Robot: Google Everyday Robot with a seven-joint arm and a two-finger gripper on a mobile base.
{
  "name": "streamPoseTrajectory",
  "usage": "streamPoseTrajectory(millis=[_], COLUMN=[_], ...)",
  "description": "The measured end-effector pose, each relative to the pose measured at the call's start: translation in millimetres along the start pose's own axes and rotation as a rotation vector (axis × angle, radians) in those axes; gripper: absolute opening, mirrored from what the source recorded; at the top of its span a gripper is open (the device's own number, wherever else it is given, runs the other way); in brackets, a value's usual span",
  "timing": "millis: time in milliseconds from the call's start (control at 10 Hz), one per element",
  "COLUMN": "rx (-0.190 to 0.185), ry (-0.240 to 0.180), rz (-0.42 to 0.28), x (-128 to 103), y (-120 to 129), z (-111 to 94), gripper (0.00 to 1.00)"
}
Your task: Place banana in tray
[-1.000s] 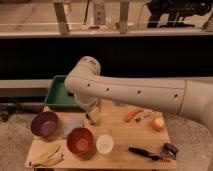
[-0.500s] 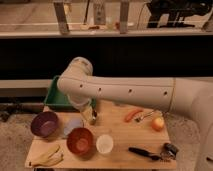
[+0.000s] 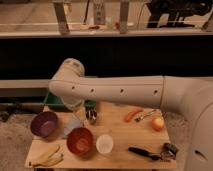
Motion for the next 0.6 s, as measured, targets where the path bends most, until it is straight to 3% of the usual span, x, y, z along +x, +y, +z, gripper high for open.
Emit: streamPoseTrajectory(millis=[600], rx=[0.007], ry=[-0.01], rz=[-0.049], x=[-18.7], y=[-20.4], z=[11.5], gripper=[0.8])
